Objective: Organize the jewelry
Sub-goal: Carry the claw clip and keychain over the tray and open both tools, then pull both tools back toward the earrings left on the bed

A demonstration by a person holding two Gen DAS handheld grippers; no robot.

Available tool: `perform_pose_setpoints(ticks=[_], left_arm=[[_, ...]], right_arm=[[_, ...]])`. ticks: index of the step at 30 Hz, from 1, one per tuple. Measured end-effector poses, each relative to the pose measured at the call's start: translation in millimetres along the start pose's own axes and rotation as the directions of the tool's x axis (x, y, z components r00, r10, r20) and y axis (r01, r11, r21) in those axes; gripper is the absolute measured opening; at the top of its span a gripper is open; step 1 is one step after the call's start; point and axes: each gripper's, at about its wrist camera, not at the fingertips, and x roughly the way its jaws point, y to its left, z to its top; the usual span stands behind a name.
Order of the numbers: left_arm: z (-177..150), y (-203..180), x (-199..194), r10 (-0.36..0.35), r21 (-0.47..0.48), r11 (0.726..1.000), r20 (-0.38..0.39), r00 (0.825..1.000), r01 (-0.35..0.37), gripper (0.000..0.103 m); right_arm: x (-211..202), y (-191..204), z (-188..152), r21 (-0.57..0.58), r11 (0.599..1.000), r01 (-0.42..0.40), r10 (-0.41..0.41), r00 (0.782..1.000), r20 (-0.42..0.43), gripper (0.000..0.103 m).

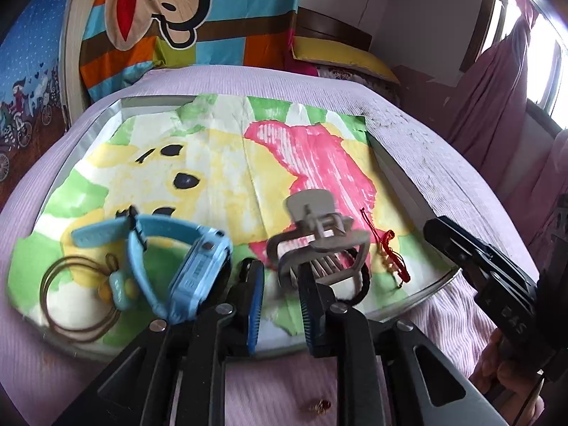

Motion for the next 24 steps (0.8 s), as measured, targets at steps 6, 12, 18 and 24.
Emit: perform_pose_setpoints(ticks=[6,12,18,24], left_arm=[[-8.8,4.4,-23.1,0.002,-0.007,1.0,0.091,0.996,-0.001,0.034],[-20.6,2.6,-55.5,0.008,0.005,1.0,0.226,0.974,-0.01,0.064],[-35.8,5.2,-84.3,0.044,0.01,0.999,0.316,0.948,-0.05,0.087],[-55.4,9.8,-105.4,0.068,0.017,0.997,0.37,0.926,-0.08,0.101]], right_arm=[[-33.0,10.0,-3.0,-0.044,0.998,0.036,-0.032,0.995,0.099,0.042],[-66.1,20.9,-7.8,-0.064,0.995,0.074,-0.061,0.98,0.19,0.061],[-101.6,25.6,-17.1,-0.063,0.992,0.111,-0.089,0.957,0.275,0.085],[-125.8,27.9,-28.6,-0.067,0.992,0.108,-0.083,0.951,0.299,0.098]])
